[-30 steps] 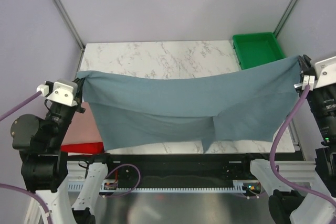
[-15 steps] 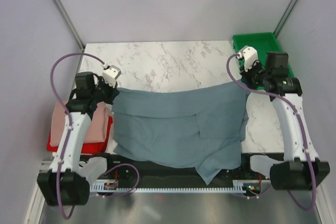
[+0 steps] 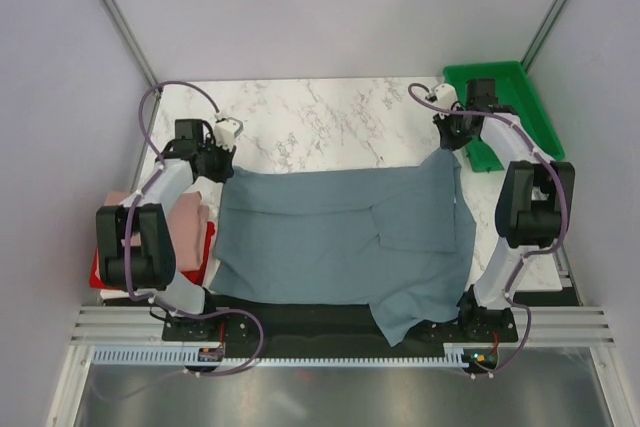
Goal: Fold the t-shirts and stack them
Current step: Fold the tshirt
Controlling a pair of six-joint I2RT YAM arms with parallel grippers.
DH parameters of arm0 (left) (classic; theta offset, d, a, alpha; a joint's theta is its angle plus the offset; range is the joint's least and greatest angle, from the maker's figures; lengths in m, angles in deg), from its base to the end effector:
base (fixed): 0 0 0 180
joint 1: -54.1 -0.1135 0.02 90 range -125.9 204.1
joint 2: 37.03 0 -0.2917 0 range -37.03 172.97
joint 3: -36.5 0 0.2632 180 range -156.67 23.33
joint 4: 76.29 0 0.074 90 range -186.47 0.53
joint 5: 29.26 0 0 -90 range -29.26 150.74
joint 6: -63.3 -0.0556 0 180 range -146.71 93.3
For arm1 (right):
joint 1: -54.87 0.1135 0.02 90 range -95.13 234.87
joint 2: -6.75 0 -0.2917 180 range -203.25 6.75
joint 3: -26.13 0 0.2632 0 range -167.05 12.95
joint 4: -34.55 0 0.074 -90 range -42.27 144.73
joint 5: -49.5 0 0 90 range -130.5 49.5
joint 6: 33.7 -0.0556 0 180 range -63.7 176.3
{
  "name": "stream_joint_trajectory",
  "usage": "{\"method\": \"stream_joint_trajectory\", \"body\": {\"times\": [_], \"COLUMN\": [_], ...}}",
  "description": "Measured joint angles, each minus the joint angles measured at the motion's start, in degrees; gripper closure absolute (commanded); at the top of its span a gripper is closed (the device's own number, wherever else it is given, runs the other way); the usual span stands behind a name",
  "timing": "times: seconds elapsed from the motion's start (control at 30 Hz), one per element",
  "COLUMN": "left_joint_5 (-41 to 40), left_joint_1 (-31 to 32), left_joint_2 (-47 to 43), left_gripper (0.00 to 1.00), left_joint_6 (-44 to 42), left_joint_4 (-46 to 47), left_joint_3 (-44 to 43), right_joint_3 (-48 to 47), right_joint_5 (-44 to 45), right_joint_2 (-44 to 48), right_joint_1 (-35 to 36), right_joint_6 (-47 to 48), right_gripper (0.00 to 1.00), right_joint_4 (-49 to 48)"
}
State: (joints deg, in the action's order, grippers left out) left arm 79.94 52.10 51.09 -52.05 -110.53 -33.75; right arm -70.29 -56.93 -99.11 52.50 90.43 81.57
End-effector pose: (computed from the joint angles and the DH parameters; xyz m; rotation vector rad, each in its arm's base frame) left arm 0.3391 -0.0065 0.2244 0.6267 2.3392 -0.2011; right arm 0.4300 -0.0021 0.2448 -0.7881 2.3730 0.1068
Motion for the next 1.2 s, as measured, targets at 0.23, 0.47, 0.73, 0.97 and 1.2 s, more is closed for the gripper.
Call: {"method": "stream_joint_trajectory", "body": {"times": [0.23,0.47,0.73,0.97,1.2], "left_joint_5": [-2.78,-4.33,-6.25,-8.37,-11.98], "left_joint_1": [0.0,0.13,0.28,0.61,0.85], "left_joint_2": [9.7,18.67,26.6,31.52,33.0], "left_gripper": [0.98,0.98,0.98,0.98,0.98], "left_joint_6": [0.46,1.31,2.78,3.8,5.6], "left_joint_4": [1.2,1.57,1.7,1.53,2.21], "left_joint_3": [-8.83,-18.12,-27.39,-33.24,-35.32], "right_joint_3": [-13.57,-27.06,-37.11,-39.17,-41.9], "right_joint_5": [2.4,6.12,10.47,12.31,13.2], "right_joint_2": [-13.75,-24.87,-32.89,-35.47,-37.99], "right_joint_1": [0.04,0.28,0.66,0.76,1.18], "right_joint_6": [-1.42,-3.26,-3.61,-3.93,-4.52], "right_gripper": [1.0,1.0,1.0,1.0,1.0], "right_joint_4": [-0.92,-0.92,-1.53,-2.01,-3.45]}}
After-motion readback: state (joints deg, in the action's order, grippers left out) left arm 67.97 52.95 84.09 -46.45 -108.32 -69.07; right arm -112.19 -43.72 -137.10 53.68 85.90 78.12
